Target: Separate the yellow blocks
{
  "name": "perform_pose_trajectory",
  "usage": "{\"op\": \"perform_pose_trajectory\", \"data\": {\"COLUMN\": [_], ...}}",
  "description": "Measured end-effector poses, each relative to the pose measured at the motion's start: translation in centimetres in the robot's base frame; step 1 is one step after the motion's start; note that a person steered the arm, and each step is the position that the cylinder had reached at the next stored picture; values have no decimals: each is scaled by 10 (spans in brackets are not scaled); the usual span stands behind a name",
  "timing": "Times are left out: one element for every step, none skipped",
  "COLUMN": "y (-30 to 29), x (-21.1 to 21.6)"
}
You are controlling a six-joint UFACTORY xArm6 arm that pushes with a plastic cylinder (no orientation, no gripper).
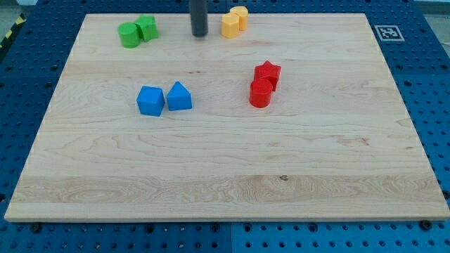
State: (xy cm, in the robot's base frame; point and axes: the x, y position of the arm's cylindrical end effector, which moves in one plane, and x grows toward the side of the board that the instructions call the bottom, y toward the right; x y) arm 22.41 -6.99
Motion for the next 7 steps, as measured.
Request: {"op": "perform_pose_trajectory", "data": {"y": [4,22,27,50,57,83,98], "x": [-31,-32,-32,-30,-30,-30,-19]}}
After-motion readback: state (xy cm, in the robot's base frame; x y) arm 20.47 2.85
